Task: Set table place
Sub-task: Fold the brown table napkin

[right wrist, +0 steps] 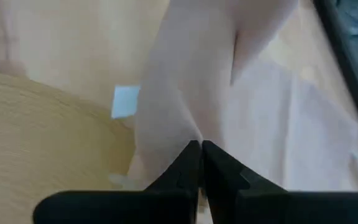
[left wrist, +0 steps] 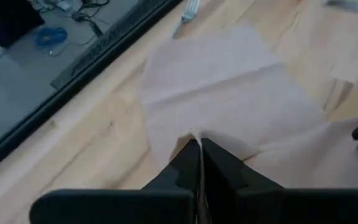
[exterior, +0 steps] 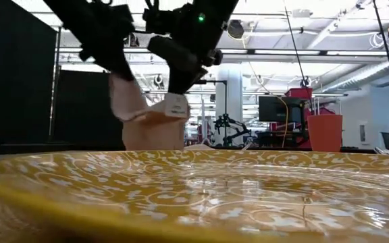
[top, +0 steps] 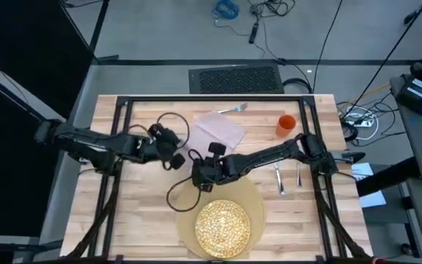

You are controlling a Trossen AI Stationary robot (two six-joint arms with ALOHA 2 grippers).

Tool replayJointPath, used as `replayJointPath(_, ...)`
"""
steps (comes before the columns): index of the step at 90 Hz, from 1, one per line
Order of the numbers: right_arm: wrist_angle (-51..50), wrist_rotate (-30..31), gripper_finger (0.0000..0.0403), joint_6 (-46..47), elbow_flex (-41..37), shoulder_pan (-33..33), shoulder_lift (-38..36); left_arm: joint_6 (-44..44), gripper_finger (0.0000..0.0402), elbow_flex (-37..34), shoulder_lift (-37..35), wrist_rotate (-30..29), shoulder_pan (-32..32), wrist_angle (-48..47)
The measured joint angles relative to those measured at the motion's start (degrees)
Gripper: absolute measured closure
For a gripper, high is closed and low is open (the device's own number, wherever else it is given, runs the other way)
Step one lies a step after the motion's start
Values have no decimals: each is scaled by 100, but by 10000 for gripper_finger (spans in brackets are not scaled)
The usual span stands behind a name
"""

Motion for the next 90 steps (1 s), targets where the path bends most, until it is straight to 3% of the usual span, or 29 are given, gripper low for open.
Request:
replayJointPath(51,-1557,137,403,-435,0,-1116,-502,1574,401,1,934,1879,1878,1646)
replayJointPath(65,-1579,104,403,-590,0,-1375,-552,1862,401,123,1106,2019,2176,1688)
replayJointPath(81,-1478,-597,403,-725,0,-1760,-534,2146,401,326,1300,2341,2443,1775)
replayJointPath(90,-1461,-660,403,-753,0,-1914,-522,2300,401,427,1544,2562,2569,1723)
